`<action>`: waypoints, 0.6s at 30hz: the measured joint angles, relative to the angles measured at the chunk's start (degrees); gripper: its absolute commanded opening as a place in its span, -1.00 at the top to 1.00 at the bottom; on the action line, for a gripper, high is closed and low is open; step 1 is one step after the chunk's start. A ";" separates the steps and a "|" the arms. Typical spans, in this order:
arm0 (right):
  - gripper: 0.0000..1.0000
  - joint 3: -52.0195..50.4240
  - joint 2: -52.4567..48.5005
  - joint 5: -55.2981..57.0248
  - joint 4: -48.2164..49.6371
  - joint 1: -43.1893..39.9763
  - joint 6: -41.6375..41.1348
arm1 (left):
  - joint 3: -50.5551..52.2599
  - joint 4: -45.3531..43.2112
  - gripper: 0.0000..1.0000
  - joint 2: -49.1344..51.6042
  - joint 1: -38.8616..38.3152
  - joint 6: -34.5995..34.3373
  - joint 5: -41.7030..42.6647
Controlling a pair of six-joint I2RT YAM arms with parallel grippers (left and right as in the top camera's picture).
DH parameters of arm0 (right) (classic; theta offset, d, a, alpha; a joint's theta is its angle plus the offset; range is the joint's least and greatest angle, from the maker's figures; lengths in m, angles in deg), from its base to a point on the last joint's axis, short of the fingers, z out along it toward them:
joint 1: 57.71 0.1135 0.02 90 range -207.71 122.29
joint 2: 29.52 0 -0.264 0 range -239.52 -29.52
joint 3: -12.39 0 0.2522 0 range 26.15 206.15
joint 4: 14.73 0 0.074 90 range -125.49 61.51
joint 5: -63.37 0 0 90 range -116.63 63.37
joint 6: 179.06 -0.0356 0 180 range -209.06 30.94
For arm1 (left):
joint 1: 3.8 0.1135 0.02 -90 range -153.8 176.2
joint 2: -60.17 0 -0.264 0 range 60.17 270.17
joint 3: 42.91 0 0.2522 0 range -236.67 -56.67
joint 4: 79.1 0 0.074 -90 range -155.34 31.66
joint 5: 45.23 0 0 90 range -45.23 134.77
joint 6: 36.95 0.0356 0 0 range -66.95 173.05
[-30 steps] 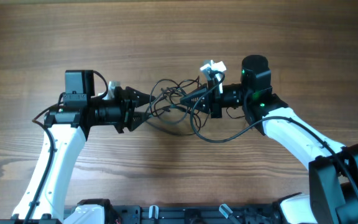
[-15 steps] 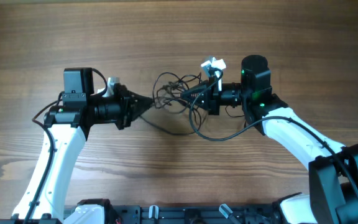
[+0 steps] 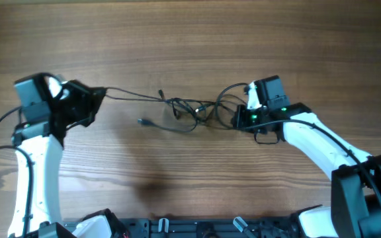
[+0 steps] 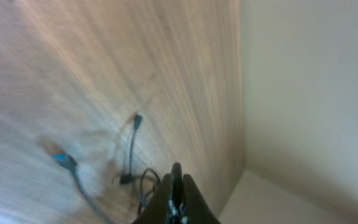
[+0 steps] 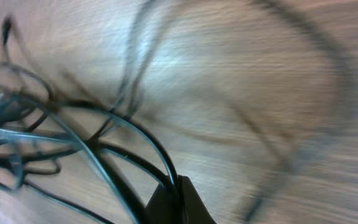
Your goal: Untangle cables
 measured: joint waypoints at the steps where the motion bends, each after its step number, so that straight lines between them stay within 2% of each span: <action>1: 0.91 0.00 0.00 0.81 0.39 -1.68 -1.62 | 0.02 2.34 0.92 0.00 3.26 0.22 0.24; 3: 0.91 0.02 0.00 1.49 0.81 -6.64 -3.50 | 0.11 5.51 0.92 0.00 8.94 1.68 0.81; 6: 0.92 0.33 1.66 0.26 0.13 -17.29 -3.30 | 0.20 5.70 0.92 0.00 15.96 3.80 3.21; 7: 0.91 0.85 3.72 -0.76 0.28 -23.32 -2.97 | 0.28 3.91 0.92 0.02 19.82 4.39 4.74; 10: 0.91 1.42 8.68 -3.19 1.88 -34.51 -2.10 | 0.37 -1.07 0.92 0.07 25.11 4.63 6.32; 13: 0.91 1.57 9.05 -3.13 1.51 -36.85 0.85 | 0.57 -10.16 0.92 0.15 27.63 2.45 6.19; 16: 0.91 1.57 9.05 -3.34 1.29 -36.81 3.08 | 0.35 -21.05 0.92 0.15 29.29 -4.13 5.84; 18: 0.90 1.57 9.05 -7.32 0.79 -35.63 5.64 | 0.39 -23.10 0.92 0.17 29.24 -6.14 5.86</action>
